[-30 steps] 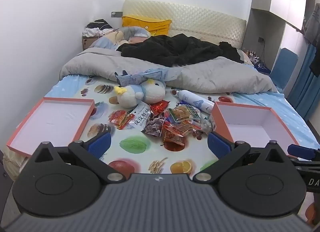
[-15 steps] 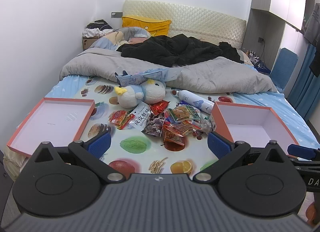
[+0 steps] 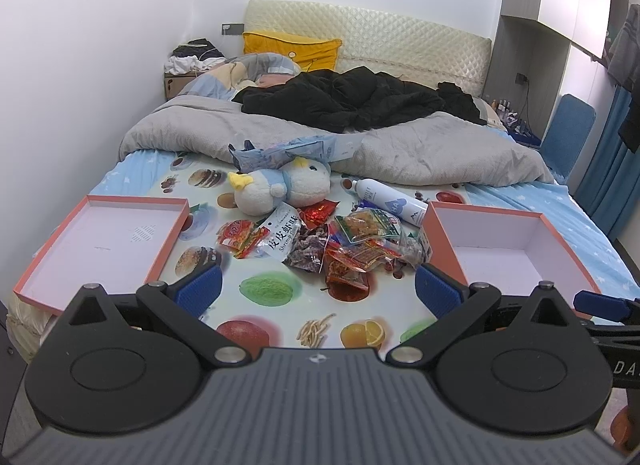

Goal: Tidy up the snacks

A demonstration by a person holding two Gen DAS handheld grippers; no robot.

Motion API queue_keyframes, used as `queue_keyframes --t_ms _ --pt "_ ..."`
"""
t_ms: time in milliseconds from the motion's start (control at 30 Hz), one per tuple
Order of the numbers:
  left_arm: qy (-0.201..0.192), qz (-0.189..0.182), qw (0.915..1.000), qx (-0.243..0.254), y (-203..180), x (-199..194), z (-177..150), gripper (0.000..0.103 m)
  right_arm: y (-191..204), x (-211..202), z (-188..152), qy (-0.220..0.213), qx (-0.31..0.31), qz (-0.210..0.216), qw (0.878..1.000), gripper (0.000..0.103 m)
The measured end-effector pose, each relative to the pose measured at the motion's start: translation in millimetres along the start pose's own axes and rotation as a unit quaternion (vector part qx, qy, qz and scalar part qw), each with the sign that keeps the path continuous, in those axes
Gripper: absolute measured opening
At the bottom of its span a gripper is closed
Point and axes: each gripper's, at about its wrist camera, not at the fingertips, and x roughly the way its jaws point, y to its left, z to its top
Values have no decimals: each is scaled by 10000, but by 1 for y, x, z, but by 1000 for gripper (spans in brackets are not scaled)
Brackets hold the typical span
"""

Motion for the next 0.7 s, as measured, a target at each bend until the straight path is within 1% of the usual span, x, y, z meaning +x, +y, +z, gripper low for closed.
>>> queue_keyframes --t_ms 133,700 --pt "1 1 10000 0 2 -3 1 103 -2 2 -2 35 42 70 10000 103" --pt "23 -4 10000 -10 4 -6 -3 103 -1 2 -3 74 42 62 9999 103"
